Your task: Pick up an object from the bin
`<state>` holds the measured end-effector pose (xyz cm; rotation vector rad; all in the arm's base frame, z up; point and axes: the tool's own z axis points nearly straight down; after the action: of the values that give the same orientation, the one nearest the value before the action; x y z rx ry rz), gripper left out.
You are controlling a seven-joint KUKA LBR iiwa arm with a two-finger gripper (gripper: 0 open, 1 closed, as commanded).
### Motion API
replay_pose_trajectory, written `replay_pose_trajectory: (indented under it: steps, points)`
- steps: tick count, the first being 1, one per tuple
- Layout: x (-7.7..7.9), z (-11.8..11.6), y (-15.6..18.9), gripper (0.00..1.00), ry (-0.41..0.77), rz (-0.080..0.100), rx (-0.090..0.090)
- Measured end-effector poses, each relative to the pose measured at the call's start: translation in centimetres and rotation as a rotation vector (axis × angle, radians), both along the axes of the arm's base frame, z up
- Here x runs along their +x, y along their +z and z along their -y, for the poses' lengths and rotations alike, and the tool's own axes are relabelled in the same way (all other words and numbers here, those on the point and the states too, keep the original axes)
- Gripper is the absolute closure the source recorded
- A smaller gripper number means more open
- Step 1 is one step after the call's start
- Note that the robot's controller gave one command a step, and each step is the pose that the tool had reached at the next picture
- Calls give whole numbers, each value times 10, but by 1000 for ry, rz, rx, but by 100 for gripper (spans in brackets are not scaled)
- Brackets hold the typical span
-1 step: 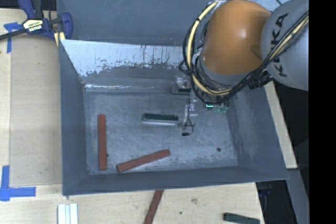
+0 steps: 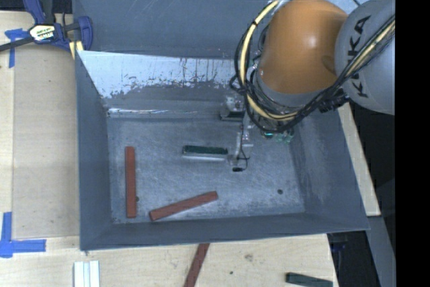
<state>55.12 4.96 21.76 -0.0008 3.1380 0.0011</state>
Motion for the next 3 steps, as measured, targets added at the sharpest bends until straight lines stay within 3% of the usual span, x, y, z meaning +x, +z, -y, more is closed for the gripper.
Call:
replay_pose_trajectory:
  steps: [1,2,3]
  points:
    - [0,-7,-45,0,20,8,0]
    - [12,-8,-113,0,11,4,0]
    - [33,-32,-146,100,-124,4,2]
